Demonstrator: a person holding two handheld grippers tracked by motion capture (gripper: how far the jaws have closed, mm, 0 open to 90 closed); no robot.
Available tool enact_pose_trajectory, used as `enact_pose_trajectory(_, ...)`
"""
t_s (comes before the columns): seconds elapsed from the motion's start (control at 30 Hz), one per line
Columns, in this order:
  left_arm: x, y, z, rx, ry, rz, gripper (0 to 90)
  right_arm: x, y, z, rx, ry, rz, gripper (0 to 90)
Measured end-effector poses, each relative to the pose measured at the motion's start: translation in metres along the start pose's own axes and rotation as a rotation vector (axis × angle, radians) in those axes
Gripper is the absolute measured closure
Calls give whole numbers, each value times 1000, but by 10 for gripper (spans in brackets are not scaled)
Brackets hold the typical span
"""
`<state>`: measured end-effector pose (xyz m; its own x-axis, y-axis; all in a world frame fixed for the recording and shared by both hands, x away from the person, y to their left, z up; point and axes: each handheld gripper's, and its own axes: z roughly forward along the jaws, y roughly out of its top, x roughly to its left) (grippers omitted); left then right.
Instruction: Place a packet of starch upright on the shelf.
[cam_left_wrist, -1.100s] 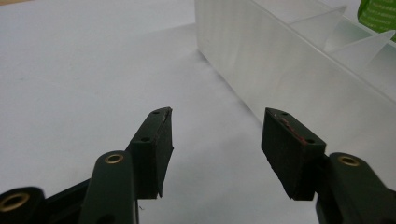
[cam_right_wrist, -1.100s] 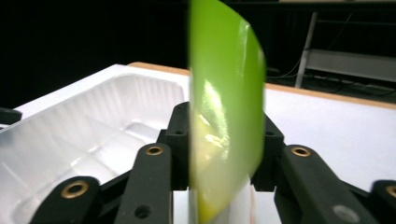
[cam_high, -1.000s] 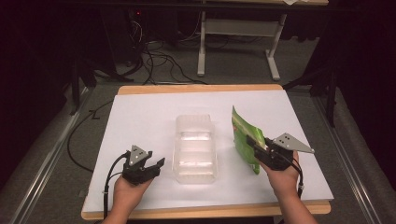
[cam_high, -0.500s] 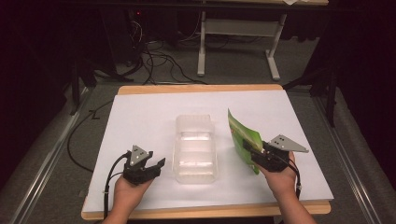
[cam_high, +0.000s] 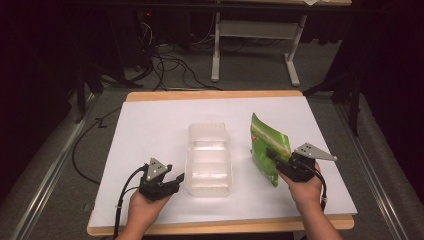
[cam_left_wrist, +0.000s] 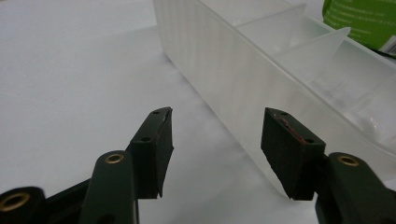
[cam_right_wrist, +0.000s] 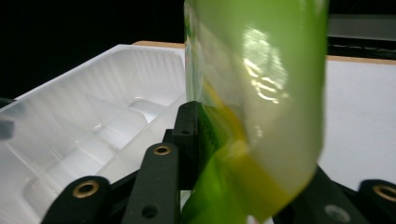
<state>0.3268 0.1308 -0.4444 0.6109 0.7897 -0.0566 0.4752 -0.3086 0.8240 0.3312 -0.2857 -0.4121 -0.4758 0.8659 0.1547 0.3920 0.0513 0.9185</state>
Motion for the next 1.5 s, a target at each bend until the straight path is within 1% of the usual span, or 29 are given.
enact_pose_trajectory(0.03,-1,0,0,3,1,5,439,-1,0,0,0,0,1,757)
enact_pose_trajectory(0.13,-2,0,1,2,-1,-1,444,-3,0,-2,-1,-7,-3,820)
enact_pose_trajectory(0.2,-2,0,1,3,-2,-2,443,-3,0,-2,-3,-8,1,835)
enact_pose_trajectory(0.23,-2,0,1,4,-4,-2,443,-4,1,-3,-7,-3,-2,875)
enact_pose_trajectory(0.27,-3,0,1,2,-13,-8,445,-4,3,-5,-10,-12,-7,877)
enact_pose_trajectory(0.33,-4,0,1,4,-12,-3,445,-4,3,-5,-8,-11,-9,877)
enact_pose_trajectory(0.37,-6,0,2,3,-22,-2,445,-6,3,-5,-10,-9,-8,878)
enact_pose_trajectory(0.4,-7,1,2,5,-16,4,445,-6,3,-5,-9,-12,-6,878)
enact_pose_trajectory(0.47,-7,1,2,5,-16,3,442,-7,3,-6,-12,-11,-9,878)
enact_pose_trajectory(0.63,-3,1,1,8,-5,2,432,-8,2,-6,-15,-24,-8,872)
enact_pose_trajectory(0.7,-1,1,0,6,-2,-2,432,-9,1,-6,-19,-47,-19,834)
enact_pose_trajectory(0.77,0,1,0,6,-4,-8,432,-10,-2,-3,4,-55,-25,777)
enact_pose_trajectory(0.87,2,1,0,6,-3,-11,432,-10,-4,-2,11,-41,-21,794)
enact_pose_trajectory(0.9,2,1,-1,5,-1,-13,432,-10,-3,-2,16,-44,-31,817)
enact_pose_trajectory(1.0,4,1,-1,3,-1,-20,432,-9,-1,-2,19,-32,-24,874)
enact_pose_trajectory(1.03,5,1,-2,1,3,-21,432,-9,-1,-2,20,-30,-33,879)
enact_pose_trajectory(1.13,9,1,-4,-7,7,-29,432,-9,1,-2,22,-25,-33,882)
enact_pose_trajectory(1.23,12,0,-6,-8,9,-38,433,-10,4,-4,13,-8,-48,883)
enact_pose_trajectory(1.33,14,0,-6,-8,16,-36,433,-10,9,-7,-4,23,-72,883)
enact_pose_trajectory(1.4,15,1,-7,-8,19,-33,433,-10,12,-9,-18,43,-76,883)
enact_pose_trajectory(1.47,16,1,-8,-11,22,-28,433,-9,15,-10,-28,55,-76,883)
enact_pose_trajectory(1.5,16,1,-8,-14,25,-27,433,-9,16,-10,-33,63,-85,883)
